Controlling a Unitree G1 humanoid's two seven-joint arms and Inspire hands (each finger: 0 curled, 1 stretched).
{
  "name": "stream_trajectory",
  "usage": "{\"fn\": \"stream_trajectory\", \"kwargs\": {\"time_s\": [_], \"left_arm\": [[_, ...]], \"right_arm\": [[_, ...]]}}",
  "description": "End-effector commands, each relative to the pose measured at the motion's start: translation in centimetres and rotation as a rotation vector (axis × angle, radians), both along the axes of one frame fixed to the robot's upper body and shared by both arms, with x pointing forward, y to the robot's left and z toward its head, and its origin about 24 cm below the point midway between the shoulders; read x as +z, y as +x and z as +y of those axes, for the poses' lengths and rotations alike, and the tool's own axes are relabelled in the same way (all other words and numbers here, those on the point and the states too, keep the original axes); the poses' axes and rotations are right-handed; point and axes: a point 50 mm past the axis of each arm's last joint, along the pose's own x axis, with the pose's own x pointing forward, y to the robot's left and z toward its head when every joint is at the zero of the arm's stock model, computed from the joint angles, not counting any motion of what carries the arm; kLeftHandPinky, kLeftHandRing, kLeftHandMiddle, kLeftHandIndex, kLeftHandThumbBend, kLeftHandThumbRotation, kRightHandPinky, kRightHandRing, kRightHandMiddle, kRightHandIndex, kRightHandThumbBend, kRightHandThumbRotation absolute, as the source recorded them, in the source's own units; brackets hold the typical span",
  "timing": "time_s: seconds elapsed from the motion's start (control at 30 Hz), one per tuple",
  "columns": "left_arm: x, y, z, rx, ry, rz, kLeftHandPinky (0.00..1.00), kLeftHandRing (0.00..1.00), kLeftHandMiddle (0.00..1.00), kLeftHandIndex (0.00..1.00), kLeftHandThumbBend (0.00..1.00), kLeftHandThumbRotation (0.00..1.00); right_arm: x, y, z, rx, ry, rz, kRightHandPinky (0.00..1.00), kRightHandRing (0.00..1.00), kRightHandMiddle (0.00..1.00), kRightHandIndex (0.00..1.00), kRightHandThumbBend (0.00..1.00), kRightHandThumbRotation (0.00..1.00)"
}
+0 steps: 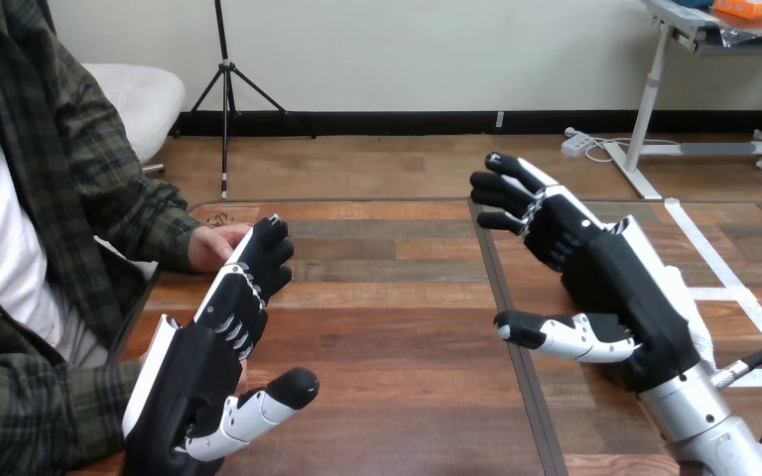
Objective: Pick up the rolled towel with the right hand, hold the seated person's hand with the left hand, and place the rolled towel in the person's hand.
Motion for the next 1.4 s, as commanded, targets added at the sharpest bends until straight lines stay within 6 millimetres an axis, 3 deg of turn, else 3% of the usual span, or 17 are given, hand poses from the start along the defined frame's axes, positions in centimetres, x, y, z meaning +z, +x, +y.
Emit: {"fn": "stream_trajectory", "kwargs": {"time_s": [0.0,0.67,1.37], "left_arm": [[1.1,1.2,-0.5,-0.016,-0.002,-0.072,0.94,0.95,0.96,0.94,1.00,0.59],[1.1,1.2,-0.6,-0.020,-0.009,-0.072,0.94,0.96,0.97,0.95,1.00,0.60],[1.2,1.0,-0.7,-0.027,-0.016,-0.072,0.94,0.95,0.97,0.95,1.00,0.60]], "right_arm": [[2.5,1.0,0.2,0.009,0.000,-0.103,0.84,0.88,0.89,0.91,1.00,0.46],[3.9,1.1,-1.1,-0.066,-0.069,-0.099,0.82,0.88,0.89,0.91,1.00,0.48],[8.4,1.6,-3.5,-0.267,-0.213,-0.035,0.72,0.85,0.86,0.89,1.00,0.58]]}}
